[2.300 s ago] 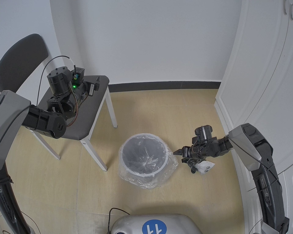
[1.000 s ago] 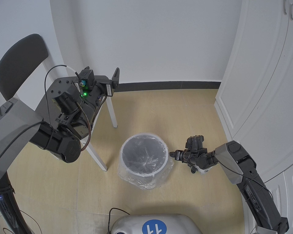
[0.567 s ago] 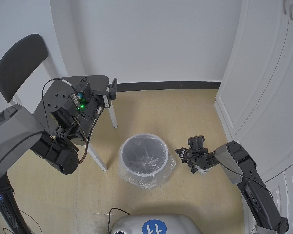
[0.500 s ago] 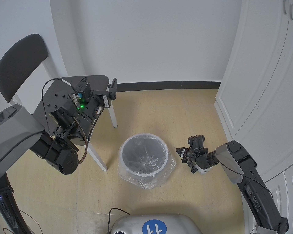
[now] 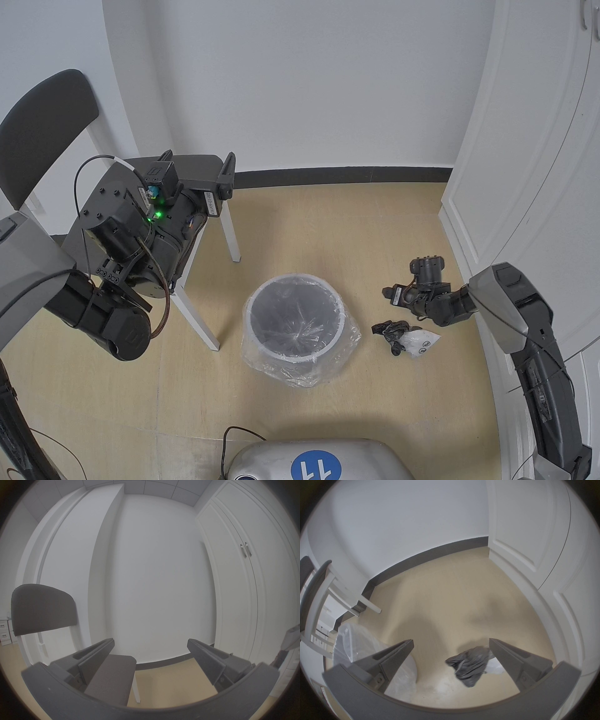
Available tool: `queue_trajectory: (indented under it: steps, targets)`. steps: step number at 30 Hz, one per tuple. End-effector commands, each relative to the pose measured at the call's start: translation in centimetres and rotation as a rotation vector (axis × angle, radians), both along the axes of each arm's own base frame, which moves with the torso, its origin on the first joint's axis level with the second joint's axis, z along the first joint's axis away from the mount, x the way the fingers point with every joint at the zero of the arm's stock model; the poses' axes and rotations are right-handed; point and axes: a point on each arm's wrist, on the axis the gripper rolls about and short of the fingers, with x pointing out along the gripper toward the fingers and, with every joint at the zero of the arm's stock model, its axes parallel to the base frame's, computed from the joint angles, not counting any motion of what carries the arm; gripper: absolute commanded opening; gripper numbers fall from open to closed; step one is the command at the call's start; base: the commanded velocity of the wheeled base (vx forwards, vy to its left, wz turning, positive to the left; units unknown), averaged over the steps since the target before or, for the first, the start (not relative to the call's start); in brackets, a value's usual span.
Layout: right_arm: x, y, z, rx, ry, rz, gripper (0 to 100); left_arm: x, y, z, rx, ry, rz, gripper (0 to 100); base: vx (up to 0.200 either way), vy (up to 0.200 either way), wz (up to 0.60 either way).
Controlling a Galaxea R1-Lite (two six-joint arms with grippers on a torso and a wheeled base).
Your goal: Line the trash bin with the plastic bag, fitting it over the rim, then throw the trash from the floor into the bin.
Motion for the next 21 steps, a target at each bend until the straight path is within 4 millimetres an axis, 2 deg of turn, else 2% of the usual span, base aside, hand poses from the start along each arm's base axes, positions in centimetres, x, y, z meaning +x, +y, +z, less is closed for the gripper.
queue_trajectory:
  steps: [1,4,7,8,9,13,16,17,21]
  targets:
    - [0.5,-2.9,2.7,0.003,-0.042,-0.031,100,-0.5,0.2,0.1,0.005,0.005,0.0,100,0.0,0.0,0.0]
    - [1.2,-4.7,2.9,0.006,-0.062,-0.065,100,-0.5,0.3,0.3,0.003,-0.005,0.004,100,0.0,0.0,0.0]
    - [1.2,-5.3,3.7,0.007,-0.077,-0.077,100,-0.9,0.6,1.0,0.0,-0.023,0.009,100,0.0,0.0,0.0]
    - [1.2,-5.3,3.7,0.007,-0.077,-0.077,100,-0.9,0.6,1.0,0.0,-0.023,0.009,100,0.0,0.0,0.0]
    - [1.2,-5.5,5.0,0.003,-0.099,-0.085,100,-1.3,0.9,1.9,-0.011,-0.045,0.009,100,0.0,0.0,0.0]
    - [1.0,-5.7,7.3,0.003,-0.133,-0.092,100,-2.0,1.2,3.1,-0.028,-0.081,0.0,100,0.0,0.0,0.0]
    - [0.8,-5.7,7.6,0.003,-0.133,-0.092,100,-2.1,1.3,3.3,-0.03,-0.089,-0.003,100,0.0,0.0,0.0]
    - [0.3,-5.8,8.4,0.0,-0.131,-0.092,100,-2.7,1.6,4.5,-0.045,-0.123,-0.005,100,0.0,0.0,0.0]
    - [-0.1,-5.9,9.0,-0.013,-0.128,-0.085,100,-3.6,2.1,5.4,-0.054,-0.145,0.001,100,0.0,0.0,0.0]
